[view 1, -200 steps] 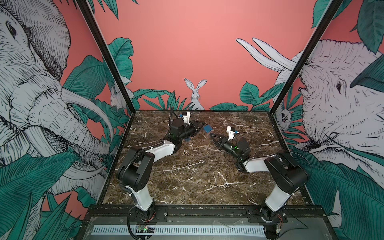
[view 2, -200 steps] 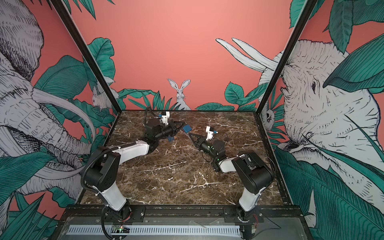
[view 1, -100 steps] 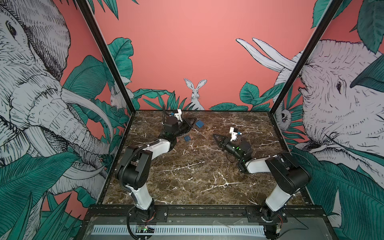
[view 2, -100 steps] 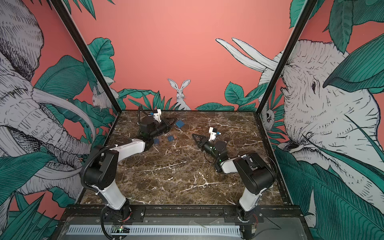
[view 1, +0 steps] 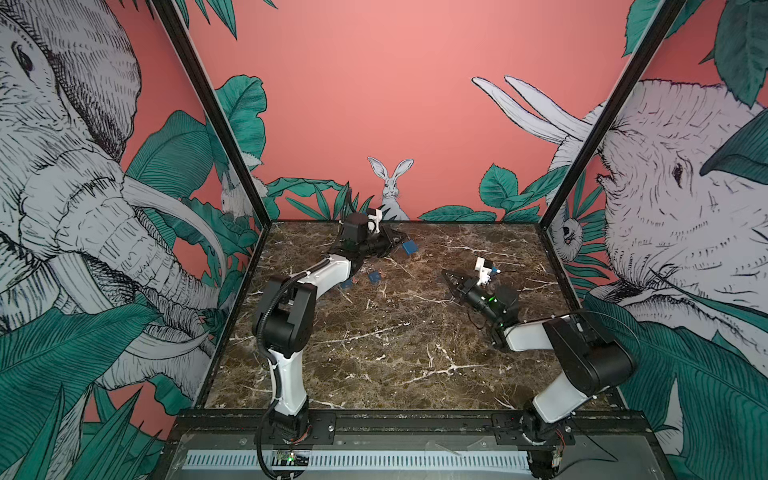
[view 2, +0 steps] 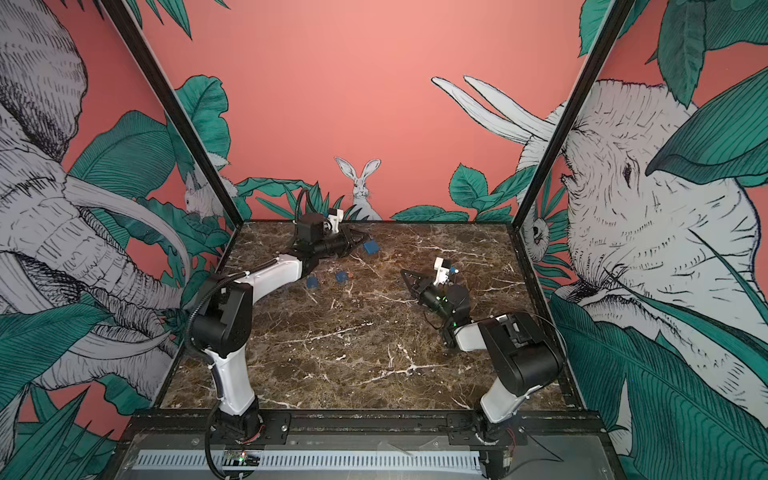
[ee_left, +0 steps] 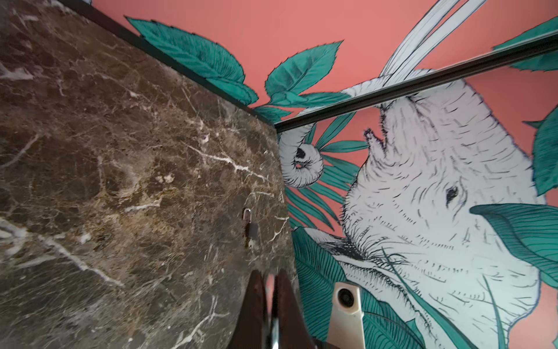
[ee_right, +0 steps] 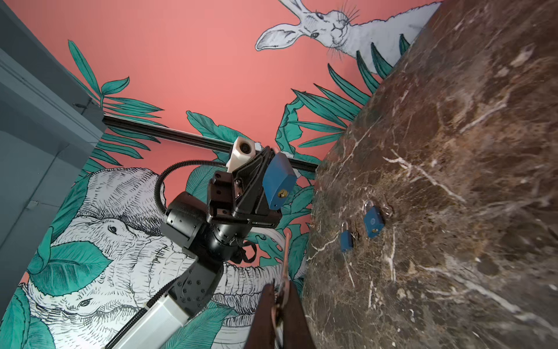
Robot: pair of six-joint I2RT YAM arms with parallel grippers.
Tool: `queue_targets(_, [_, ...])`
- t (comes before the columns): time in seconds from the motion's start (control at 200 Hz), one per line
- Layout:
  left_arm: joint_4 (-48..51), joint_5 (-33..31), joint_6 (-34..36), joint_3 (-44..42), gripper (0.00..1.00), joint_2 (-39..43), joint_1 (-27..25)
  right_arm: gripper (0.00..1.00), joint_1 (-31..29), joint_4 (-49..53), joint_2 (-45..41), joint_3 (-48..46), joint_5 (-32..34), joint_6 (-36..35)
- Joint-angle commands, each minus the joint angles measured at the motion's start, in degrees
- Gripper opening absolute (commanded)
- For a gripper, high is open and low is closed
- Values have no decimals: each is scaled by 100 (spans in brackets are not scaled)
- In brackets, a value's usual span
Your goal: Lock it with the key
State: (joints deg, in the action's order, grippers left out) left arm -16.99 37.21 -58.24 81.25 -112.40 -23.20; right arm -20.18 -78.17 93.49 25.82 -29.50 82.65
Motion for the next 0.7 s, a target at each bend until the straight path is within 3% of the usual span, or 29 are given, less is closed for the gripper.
queue_targets(0.0, [687,407,660,523,0,-269,26,0,186,-251,-123,-154,-430,-56])
queue_targets(0.415, [1785,279,1482,2150,0,-1922,120,0,589,269,-953,-569,-566,-213])
queue_targets(0.695, [1883,234,1431,2332,0,-2355,132,0,593,443,-938,-542,-648,-308])
